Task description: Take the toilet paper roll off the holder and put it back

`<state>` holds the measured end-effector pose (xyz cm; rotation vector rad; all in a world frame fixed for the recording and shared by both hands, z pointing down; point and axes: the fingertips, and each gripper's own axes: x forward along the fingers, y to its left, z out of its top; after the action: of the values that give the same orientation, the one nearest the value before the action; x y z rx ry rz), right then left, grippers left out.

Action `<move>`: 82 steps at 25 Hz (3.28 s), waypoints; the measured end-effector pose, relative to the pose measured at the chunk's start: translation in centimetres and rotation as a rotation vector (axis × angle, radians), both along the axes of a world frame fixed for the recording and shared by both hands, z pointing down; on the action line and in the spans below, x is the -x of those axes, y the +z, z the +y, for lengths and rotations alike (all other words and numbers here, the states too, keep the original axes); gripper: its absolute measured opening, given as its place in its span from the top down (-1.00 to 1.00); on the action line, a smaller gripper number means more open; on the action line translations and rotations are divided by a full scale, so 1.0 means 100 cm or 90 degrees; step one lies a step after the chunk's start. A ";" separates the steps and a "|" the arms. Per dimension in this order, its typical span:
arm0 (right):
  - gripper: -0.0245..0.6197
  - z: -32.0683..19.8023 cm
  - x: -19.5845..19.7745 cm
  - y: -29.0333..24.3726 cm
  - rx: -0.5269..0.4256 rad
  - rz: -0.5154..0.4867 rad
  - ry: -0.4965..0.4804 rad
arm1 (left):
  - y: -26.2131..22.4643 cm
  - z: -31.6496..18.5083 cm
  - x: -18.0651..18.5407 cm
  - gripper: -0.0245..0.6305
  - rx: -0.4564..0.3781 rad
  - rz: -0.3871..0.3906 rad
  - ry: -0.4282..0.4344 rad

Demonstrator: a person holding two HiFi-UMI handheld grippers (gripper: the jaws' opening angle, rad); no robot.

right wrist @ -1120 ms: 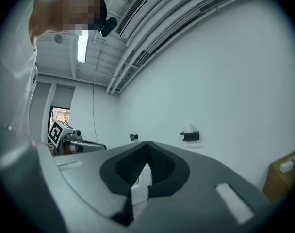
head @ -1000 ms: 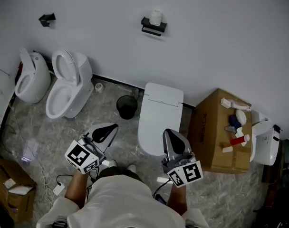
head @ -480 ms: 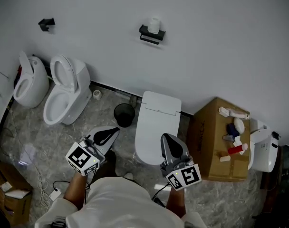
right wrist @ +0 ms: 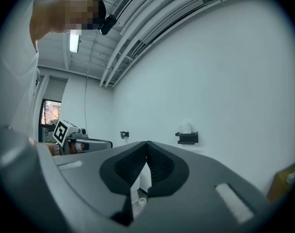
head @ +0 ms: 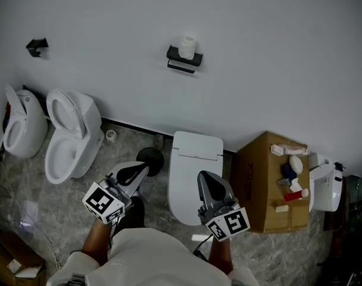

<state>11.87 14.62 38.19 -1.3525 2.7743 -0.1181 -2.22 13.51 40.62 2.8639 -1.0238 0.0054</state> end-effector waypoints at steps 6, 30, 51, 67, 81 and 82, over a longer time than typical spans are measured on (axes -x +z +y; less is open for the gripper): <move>0.89 -0.080 0.062 -0.004 0.012 0.008 0.021 | -0.003 -0.085 0.053 0.91 0.013 0.017 0.038; 0.89 -0.247 0.098 -0.011 0.016 0.008 0.041 | -0.018 -0.248 0.099 0.91 -0.006 -0.003 0.037; 0.89 -0.276 0.058 -0.005 0.020 -0.013 0.049 | -0.010 -0.274 0.062 0.91 0.021 0.010 0.042; 0.56 -0.334 0.047 -0.037 -0.044 0.065 0.065 | 0.002 -0.274 0.057 0.91 0.038 0.004 0.029; 0.21 -0.429 0.049 -0.034 -0.028 0.106 0.065 | 0.025 -0.295 0.060 0.91 0.078 -0.004 -0.007; 0.20 -0.435 0.049 -0.031 -0.023 0.107 0.064 | 0.028 -0.299 0.060 0.91 0.084 -0.006 -0.008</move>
<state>7.00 -28.86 35.09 -1.5584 2.8175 0.0531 -8.19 -16.35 43.42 2.7423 -1.0029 0.0825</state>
